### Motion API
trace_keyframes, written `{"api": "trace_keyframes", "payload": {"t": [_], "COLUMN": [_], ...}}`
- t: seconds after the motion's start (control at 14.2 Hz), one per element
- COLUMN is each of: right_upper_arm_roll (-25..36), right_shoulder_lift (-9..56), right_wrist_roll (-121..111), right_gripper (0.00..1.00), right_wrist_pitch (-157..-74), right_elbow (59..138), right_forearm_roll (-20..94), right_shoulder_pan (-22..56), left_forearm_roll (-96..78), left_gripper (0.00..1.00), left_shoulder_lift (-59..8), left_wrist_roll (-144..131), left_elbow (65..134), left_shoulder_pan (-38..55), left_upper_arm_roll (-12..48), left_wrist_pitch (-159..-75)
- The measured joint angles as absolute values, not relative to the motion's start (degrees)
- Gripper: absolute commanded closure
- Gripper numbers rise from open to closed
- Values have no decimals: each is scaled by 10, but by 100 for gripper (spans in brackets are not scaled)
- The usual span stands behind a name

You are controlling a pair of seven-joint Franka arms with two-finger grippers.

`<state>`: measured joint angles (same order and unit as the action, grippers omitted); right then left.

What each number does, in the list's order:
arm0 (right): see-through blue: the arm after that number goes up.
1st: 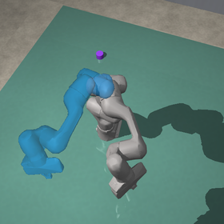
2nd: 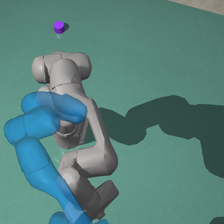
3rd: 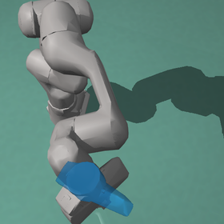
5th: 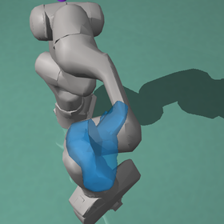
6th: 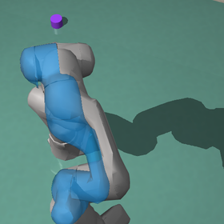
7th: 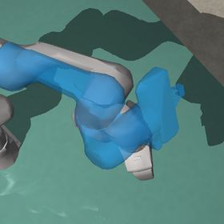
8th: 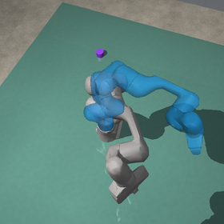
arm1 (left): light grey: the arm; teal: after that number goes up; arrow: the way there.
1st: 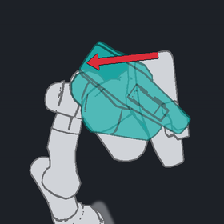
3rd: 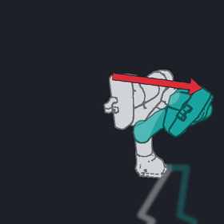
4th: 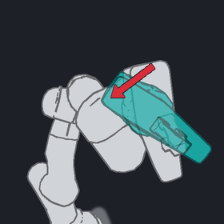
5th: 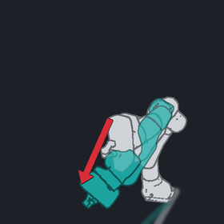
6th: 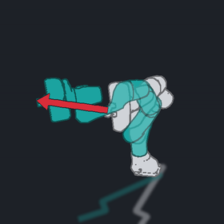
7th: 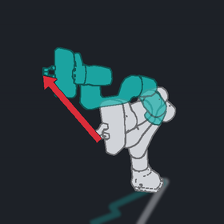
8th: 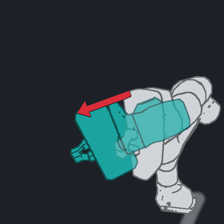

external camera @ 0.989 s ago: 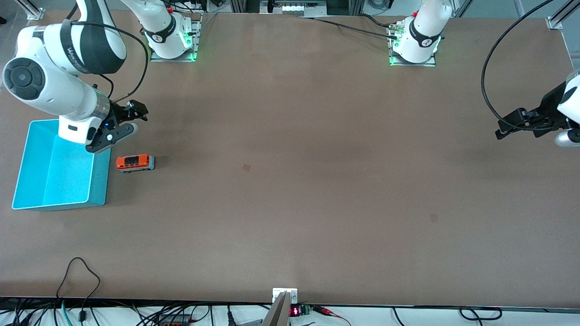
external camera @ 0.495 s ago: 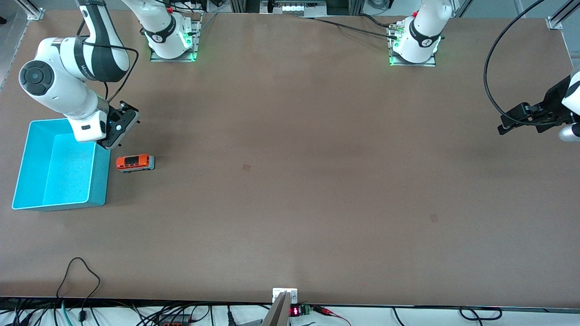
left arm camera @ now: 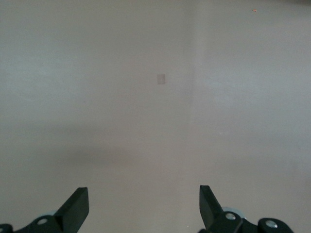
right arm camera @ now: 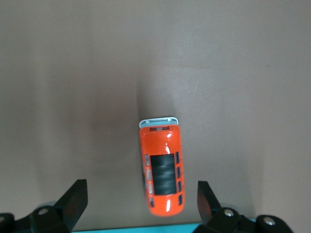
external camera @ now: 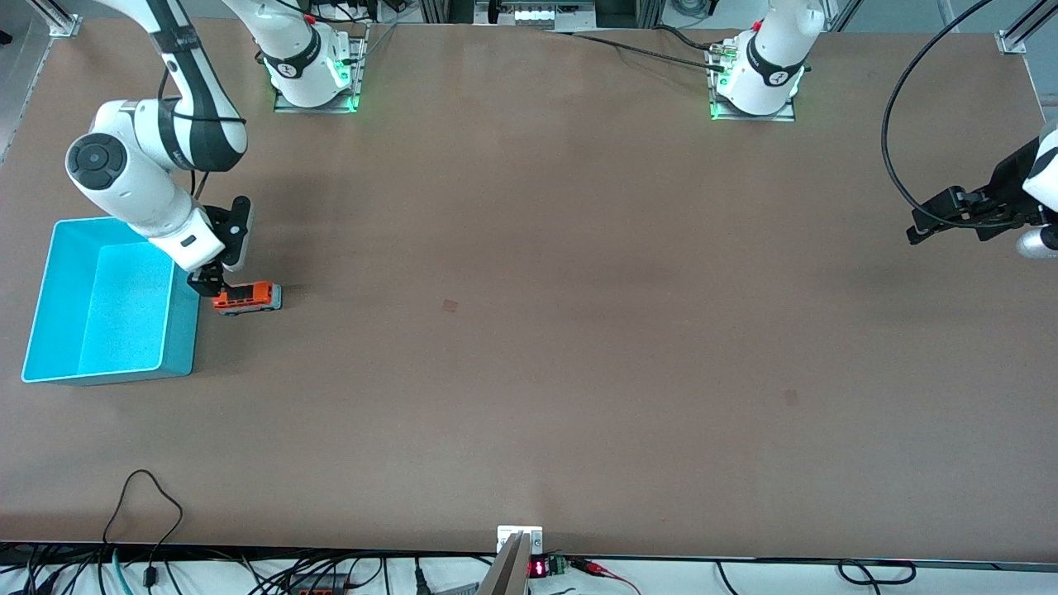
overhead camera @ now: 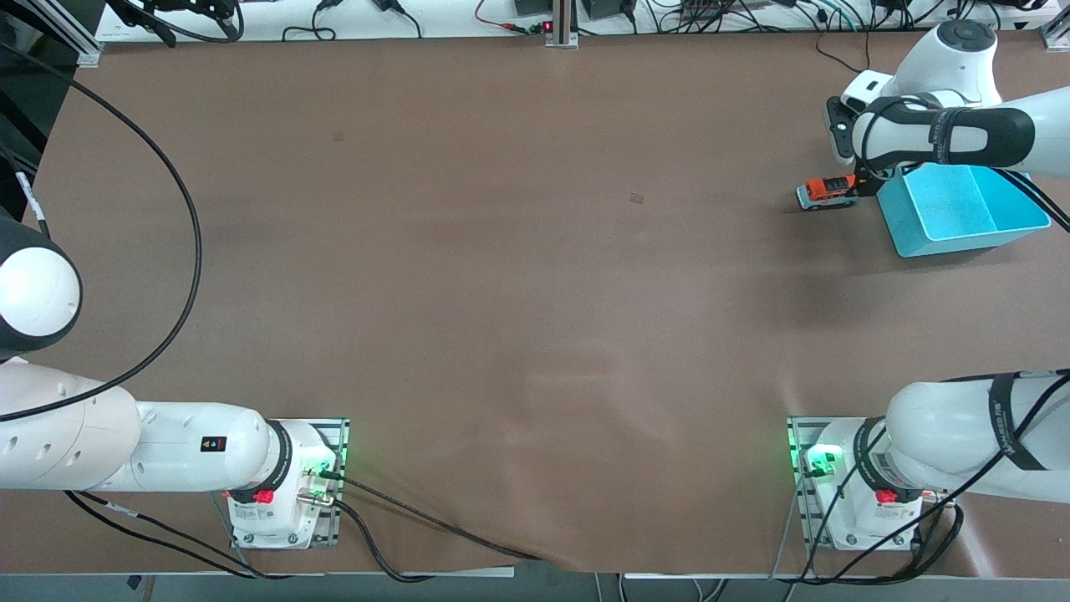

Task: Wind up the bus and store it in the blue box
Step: 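Close the right gripper around the orange bus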

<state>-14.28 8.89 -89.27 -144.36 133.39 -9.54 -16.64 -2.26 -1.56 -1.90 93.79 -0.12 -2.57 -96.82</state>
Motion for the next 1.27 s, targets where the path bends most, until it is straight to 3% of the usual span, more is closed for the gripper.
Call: {"api": "trace_keyframes", "payload": {"t": [0.28, 1.2, 1.27], "right_upper_arm_roll": [-143, -144, -144], "right_shoulder_lift": [139, 217, 221], "right_wrist_roll": [-976, -996, -996], "right_gripper": [0, 0, 22], "right_wrist_pitch": [-1497, -1572, -1574], "right_elbow": [1333, 1333, 1333], "right_forearm_roll": [-96, -125, -125], "right_shoulder_pan": [-180, -201, -202], "left_forearm_roll": [-23, -23, -23], "left_gripper": [0, 0, 0], "left_shoulder_lift": [-16, -16, -16], "left_wrist_roll": [-19, -19, -19], "left_elbow": [938, 938, 938], "left_shoulder_pan": [-1, -1, -1], "left_upper_arm_roll": [-26, -26, -26], "left_wrist_pitch": [-968, -968, -968]}}
